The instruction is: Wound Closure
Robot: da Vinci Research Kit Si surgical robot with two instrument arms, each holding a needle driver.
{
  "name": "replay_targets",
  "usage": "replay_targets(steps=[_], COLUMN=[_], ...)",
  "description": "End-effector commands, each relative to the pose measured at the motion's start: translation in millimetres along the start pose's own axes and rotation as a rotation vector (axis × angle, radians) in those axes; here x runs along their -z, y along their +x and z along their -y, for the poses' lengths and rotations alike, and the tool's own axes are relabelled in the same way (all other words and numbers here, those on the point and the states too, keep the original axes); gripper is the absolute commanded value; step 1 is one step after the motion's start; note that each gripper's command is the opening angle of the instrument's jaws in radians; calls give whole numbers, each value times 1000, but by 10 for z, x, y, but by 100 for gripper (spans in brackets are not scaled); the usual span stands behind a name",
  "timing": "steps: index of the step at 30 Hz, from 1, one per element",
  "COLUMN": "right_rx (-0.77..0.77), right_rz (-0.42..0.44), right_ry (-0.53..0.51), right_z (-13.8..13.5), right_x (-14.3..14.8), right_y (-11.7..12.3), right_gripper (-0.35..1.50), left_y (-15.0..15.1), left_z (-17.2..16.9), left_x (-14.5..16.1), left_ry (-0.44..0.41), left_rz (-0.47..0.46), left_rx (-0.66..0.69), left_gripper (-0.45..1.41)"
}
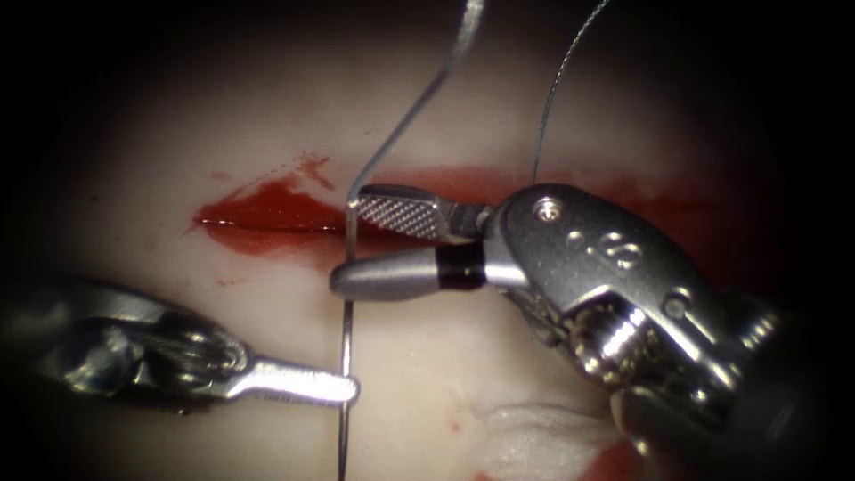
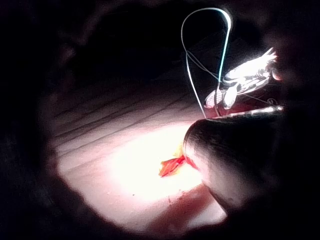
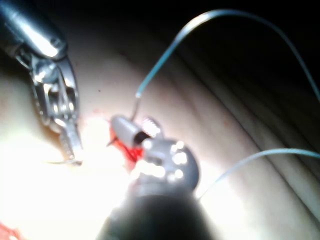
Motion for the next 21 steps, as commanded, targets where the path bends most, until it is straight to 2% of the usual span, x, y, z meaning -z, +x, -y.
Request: replay_targets(steps=[1, 2, 3, 4, 8, 12, 13, 14, 15, 16, 17, 19, 21], right_rx=[7, 8, 7, 6, 5, 2, 1, 1, 1, 7, 30, 76, 133], right_rz=[-3, -3, -3, -6, -20, -27, -27, -27, -27, -28, -28, -28, -71], right_ry=[1, -1, -1, -12, -76, -106, -107, -107, -107, -111, -119, -152, -191], right_z=[-5, -5, -5, -6, -6, -9, -9, -9, -10, -14, -17, -23, -35], right_x=[-10, -13, -15, -17, -21, -22, -22, -22, -22, -20, -19, -17, -13], right_y=[6, 6, 7, 7, 8, 10, 10, 10, 10, 9, 9, 8, 7], right_gripper=[42, 9, -13, -23, -35, -35, -35, -35, -35, -35, -35, -35, -35], left_y=[-8, -7, -7, -7, -7, -6, -7, -7, -8, -12, -16, -19, -27], left_z=[9, 10, 10, 10, 10, 10, 10, 10, 10, 9, 9, 10, 12], left_x=[-4, -5, -5, -5, -5, -5, -5, -5, -6, -4, 1, 9, 27], left_ry=[4, 4, 4, 4, 3, 3, 2, 2, 8, 26, 24, 23, 17], left_rz=[1, -1, -3, -3, -8, -6, 17, 17, 42, 104, 108, 111, 116], left_rx=[-6, -6, -6, -6, -6, -7, -25, -25, -86, -124, -265, -293, -406], left_gripper=[-45, -45, -45, -45, -45, -45, 2, 2, 51, 108, 120, 121, 121])
